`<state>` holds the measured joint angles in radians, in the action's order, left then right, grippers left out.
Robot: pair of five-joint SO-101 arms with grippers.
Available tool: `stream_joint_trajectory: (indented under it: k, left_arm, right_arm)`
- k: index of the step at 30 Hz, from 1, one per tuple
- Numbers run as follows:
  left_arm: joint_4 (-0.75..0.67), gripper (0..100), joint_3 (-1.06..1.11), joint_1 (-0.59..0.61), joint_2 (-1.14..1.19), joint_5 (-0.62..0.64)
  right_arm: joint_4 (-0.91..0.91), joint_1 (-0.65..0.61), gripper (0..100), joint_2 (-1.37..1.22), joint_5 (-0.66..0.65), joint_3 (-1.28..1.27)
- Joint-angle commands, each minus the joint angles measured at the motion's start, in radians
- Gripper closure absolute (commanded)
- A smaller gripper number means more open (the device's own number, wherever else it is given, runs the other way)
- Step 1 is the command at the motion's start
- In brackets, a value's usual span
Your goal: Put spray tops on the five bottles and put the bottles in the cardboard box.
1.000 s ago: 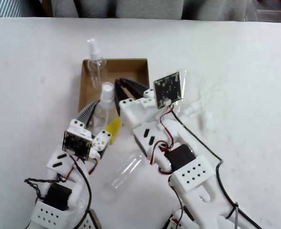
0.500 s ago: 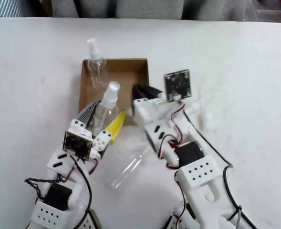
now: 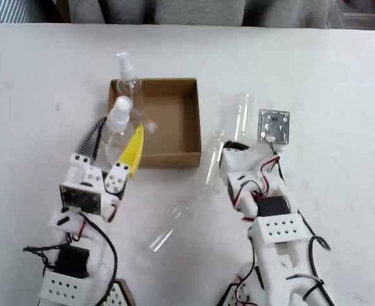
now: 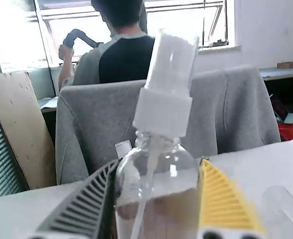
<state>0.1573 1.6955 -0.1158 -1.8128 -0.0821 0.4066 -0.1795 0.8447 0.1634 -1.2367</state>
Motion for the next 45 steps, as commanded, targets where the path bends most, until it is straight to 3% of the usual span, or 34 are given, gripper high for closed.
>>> stream_joint_trajectory:
  k: [1, 10, 22, 35, 40, 45]
  left_arm:
    - [-0.081, 93, -0.005, 0.018, -0.016, 0.009]
    - [-0.213, 93, -0.018, 0.042, -0.015, 0.009]
    - [-0.126, 93, -0.193, 0.042, -0.001, 0.011]
    - [-0.132, 92, -0.491, 0.042, 0.567, 0.011]
    - [-0.282, 92, -0.470, 0.048, 0.739, 0.012]
    - [-0.522, 93, -0.370, 0.042, 0.892, 0.012]
  right_arm:
    - [-0.073, 0.041, 97.8, 0.028, 0.002, -0.029]
    - [-0.248, 0.064, 98.1, 0.028, 0.000, -0.127]
    - [-0.249, 0.064, 98.0, 0.028, 0.000, -0.143]
    - [-0.246, 0.068, 97.8, 0.022, 0.000, -0.144]
    - [-0.248, 0.068, 97.8, 0.022, 0.000, -0.144]
    - [-0.249, 0.068, 97.8, 0.022, 0.000, -0.144]
